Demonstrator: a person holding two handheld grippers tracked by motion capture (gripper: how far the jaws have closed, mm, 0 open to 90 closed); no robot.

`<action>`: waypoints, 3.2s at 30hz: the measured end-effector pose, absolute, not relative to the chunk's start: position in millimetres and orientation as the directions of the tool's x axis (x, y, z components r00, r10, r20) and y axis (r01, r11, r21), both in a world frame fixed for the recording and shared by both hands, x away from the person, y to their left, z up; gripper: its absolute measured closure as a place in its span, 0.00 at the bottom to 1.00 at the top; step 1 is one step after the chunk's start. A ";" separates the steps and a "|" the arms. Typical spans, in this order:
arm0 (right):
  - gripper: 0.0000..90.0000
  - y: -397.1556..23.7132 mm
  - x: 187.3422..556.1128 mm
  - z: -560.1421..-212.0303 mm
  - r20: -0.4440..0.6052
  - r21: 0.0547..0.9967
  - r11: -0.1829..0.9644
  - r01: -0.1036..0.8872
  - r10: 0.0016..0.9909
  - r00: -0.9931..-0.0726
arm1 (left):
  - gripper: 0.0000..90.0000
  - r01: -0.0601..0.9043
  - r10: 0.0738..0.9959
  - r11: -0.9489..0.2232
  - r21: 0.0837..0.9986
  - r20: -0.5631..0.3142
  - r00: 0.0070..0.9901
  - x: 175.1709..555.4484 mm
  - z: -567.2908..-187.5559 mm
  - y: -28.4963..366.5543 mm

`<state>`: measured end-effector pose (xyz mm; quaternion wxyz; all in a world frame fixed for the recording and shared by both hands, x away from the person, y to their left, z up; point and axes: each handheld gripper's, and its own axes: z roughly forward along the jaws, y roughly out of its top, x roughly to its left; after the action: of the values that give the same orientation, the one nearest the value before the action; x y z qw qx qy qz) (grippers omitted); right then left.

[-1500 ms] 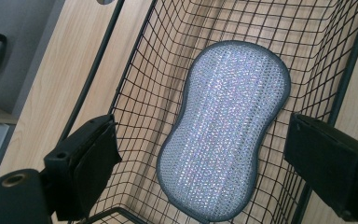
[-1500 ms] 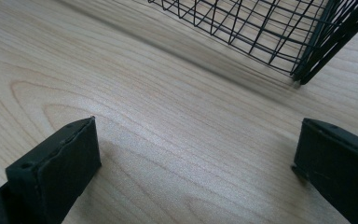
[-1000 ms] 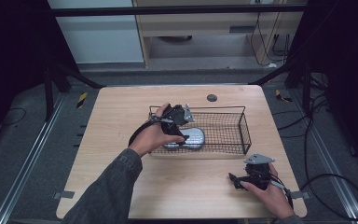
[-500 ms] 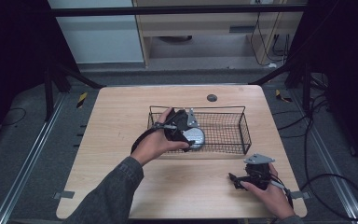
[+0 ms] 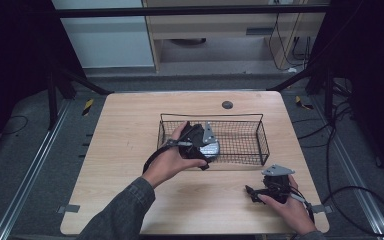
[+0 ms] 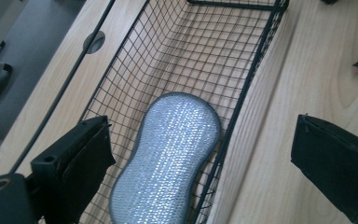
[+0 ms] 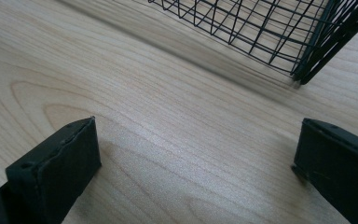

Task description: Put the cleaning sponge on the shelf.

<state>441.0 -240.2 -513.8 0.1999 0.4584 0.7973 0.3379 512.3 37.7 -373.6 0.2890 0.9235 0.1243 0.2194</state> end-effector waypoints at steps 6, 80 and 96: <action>0.00 -240.1 440.8 -513.7 -0.007 0.722 0.350 0.597 0.866 -0.499 | 0.05 0.095 0.353 -0.784 0.613 0.314 0.881 501.5 -378.5 42.7; 0.00 -239.0 438.5 -513.7 -0.003 0.721 0.337 0.605 0.875 -0.484 | 0.04 0.502 0.831 -0.451 0.738 0.142 0.538 482.0 -462.4 296.5; 0.00 -239.1 438.5 -513.7 -0.004 0.721 0.338 0.605 0.875 -0.485 | 0.04 0.572 0.856 -0.413 0.709 0.086 0.511 501.1 -490.2 303.0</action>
<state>438.5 -239.1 -513.7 0.2004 0.4663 0.7931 0.3369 501.1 303.0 -490.2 0.3153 0.8099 0.4408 0.2245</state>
